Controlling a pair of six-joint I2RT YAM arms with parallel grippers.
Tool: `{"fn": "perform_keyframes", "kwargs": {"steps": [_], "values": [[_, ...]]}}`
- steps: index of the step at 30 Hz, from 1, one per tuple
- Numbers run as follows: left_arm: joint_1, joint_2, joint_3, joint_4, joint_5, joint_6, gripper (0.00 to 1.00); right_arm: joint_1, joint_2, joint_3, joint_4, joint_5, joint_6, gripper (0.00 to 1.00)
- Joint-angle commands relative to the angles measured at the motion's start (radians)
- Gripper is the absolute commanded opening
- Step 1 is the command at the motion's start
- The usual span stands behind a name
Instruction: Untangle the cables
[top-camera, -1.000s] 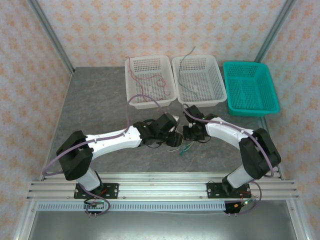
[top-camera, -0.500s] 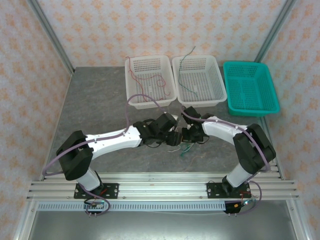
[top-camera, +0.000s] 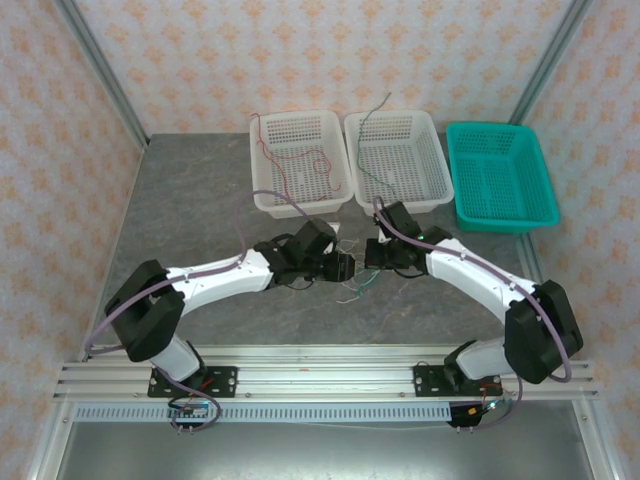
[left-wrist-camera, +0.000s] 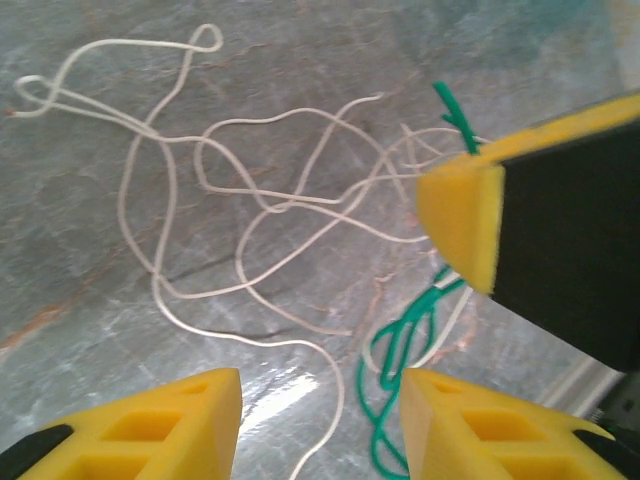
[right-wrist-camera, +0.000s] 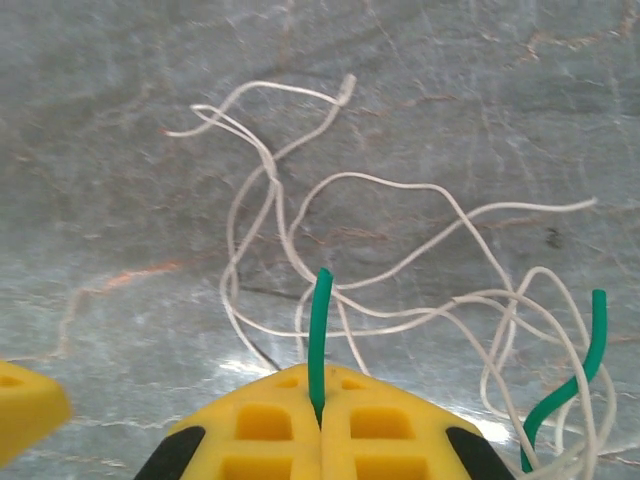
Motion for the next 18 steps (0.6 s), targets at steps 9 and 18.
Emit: {"fn": "perform_keyframes", "kwargs": {"steps": [9,18], "values": [[0.085,0.059,0.013,0.289,0.183,0.002,0.35,-0.077,-0.070,-0.014,0.215,-0.254,0.189,0.01],[0.099,0.099,0.007,0.253,0.112,-0.027,0.00,-0.132,-0.112,-0.058,0.282,-0.263,0.316,0.00]]}}
